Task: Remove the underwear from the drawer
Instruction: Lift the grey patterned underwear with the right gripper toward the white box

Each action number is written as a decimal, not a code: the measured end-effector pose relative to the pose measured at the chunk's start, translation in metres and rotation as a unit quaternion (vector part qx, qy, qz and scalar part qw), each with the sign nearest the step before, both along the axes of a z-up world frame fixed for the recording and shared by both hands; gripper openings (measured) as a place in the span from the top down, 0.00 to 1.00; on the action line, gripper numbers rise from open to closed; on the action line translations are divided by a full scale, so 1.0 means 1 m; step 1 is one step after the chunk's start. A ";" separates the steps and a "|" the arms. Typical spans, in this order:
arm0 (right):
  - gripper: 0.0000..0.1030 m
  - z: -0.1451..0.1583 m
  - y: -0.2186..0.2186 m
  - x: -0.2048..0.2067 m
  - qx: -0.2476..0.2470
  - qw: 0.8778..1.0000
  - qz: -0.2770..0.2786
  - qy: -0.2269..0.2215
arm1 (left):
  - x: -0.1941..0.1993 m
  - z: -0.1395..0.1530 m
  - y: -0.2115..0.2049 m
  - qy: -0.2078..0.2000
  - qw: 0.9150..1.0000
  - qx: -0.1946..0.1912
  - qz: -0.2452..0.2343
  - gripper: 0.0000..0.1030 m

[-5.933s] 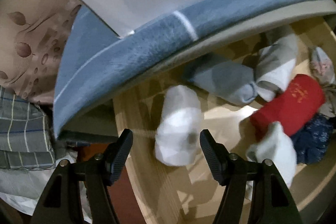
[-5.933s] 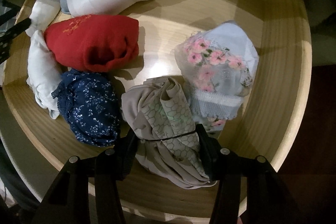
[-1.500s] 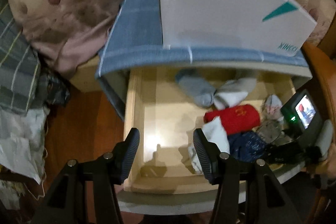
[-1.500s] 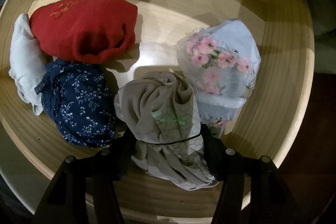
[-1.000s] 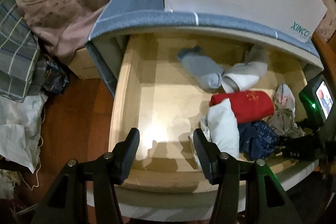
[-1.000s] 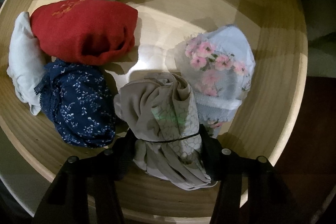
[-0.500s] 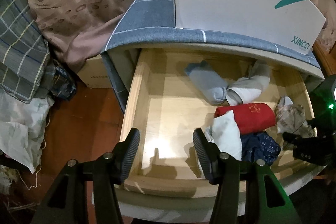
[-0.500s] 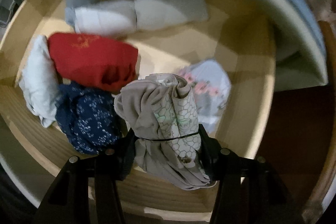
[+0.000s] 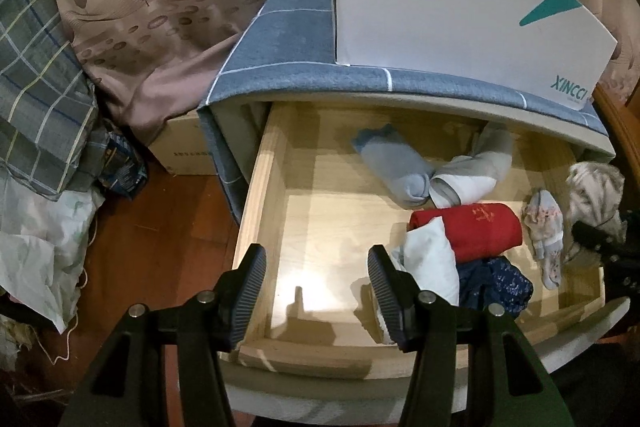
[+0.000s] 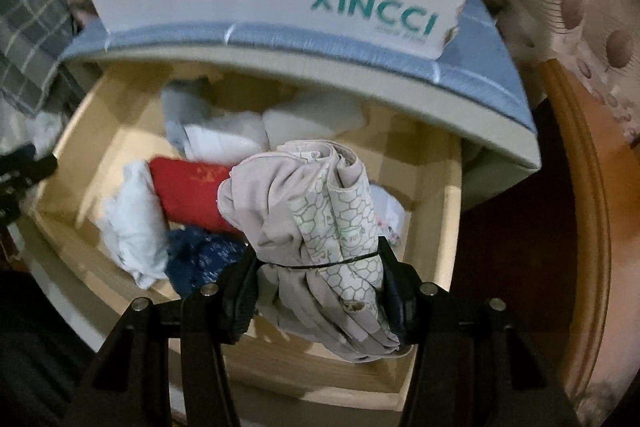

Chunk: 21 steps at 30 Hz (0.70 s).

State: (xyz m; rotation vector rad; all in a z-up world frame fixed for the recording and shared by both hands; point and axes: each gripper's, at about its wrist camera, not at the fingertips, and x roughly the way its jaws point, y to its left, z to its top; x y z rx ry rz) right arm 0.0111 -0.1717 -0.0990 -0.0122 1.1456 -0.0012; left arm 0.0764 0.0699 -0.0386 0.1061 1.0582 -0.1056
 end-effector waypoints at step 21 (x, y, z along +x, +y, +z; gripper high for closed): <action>0.52 0.135 -0.026 0.018 0.060 0.986 -0.023 -0.156 | 0.000 0.001 0.006 -0.002 1.000 -0.008 0.008 0.47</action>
